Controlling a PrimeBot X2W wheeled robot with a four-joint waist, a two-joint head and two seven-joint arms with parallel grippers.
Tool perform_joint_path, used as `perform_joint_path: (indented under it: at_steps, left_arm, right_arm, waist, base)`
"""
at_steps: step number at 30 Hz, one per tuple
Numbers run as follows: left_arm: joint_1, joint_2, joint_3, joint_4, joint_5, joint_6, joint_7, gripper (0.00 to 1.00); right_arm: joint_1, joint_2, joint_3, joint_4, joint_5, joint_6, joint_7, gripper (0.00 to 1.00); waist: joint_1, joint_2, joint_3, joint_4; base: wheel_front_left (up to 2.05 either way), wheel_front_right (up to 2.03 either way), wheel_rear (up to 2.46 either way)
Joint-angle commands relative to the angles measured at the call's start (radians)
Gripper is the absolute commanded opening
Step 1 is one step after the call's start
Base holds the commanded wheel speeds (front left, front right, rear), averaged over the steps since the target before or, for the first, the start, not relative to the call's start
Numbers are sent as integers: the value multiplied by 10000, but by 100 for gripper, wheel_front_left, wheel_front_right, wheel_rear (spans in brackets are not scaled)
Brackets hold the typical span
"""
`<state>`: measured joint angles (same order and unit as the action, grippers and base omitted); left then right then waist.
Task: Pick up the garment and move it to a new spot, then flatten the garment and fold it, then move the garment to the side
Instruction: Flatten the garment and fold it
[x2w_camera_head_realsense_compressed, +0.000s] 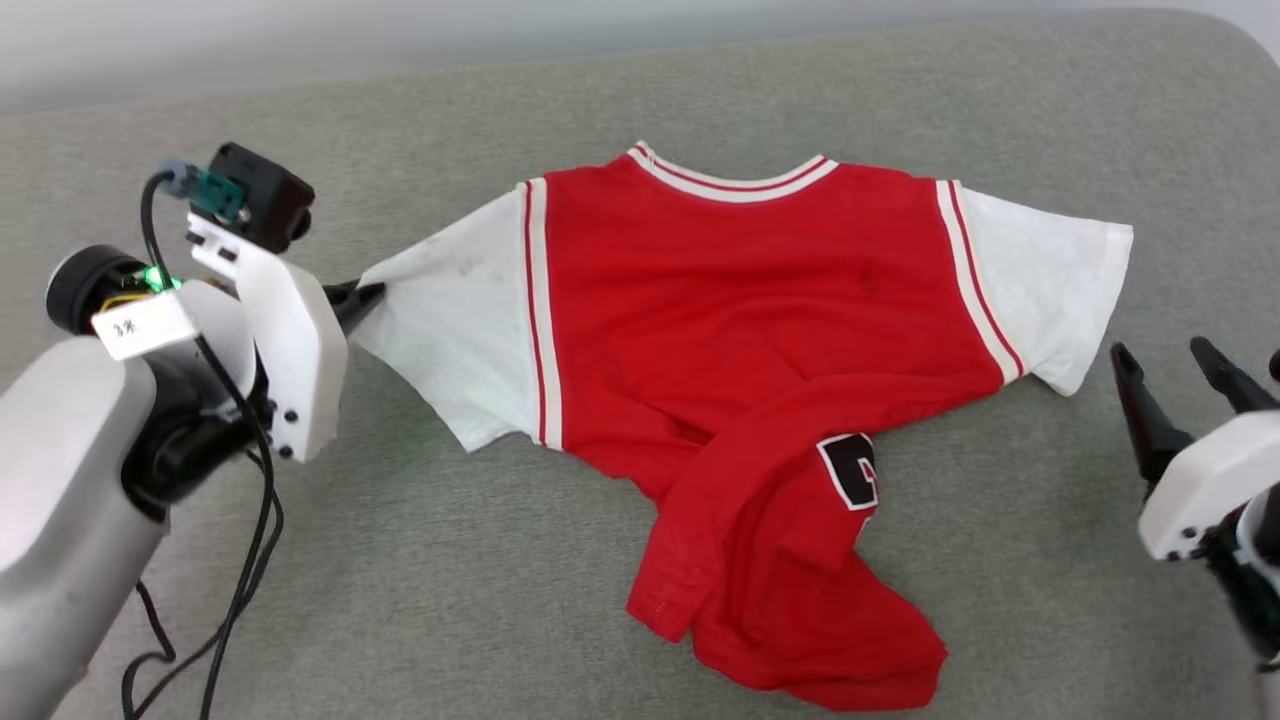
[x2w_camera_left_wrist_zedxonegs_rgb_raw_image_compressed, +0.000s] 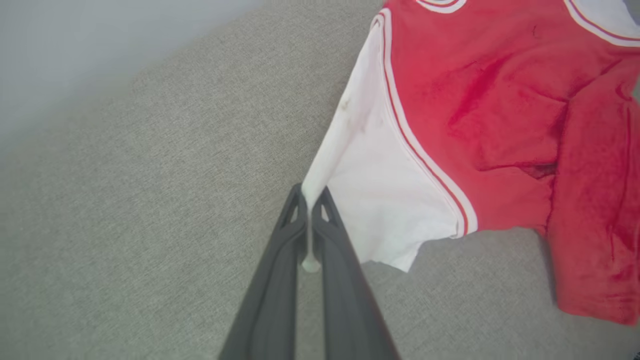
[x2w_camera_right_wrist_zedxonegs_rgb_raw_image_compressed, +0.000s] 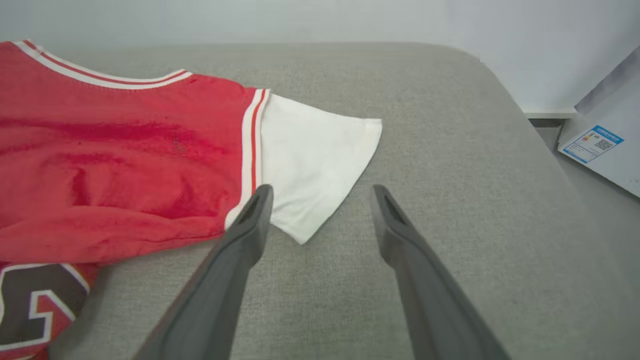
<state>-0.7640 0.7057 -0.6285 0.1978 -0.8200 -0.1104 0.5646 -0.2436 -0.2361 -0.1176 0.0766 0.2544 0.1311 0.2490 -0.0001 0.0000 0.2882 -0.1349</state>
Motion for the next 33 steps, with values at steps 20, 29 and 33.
perform_joint_path:
  at_steps: [20,29,33]
  left_arm:
    - [693,920,203,-4830,0,1173,846,0]
    - [407,797,99,-5139,173,1114,834,0]
    - [355,712,37,-5155,267,1107,781,0]
  right_arm:
    - [-5002,-2337,-847,2488,-48,-9,7430,100]
    - [-5627,-2586,-1004,3638,-378,-9,7080,100]
    - [-5666,-2446,-621,3929,-174,-6,6918,100]
  waist:
    - [1,0,2106,1640]
    - [1,0,2609,2064]
    - [1,0,2734,2138]
  base:
    - [0,0,0]
    - [0,0,0]
    - [0,0,0]
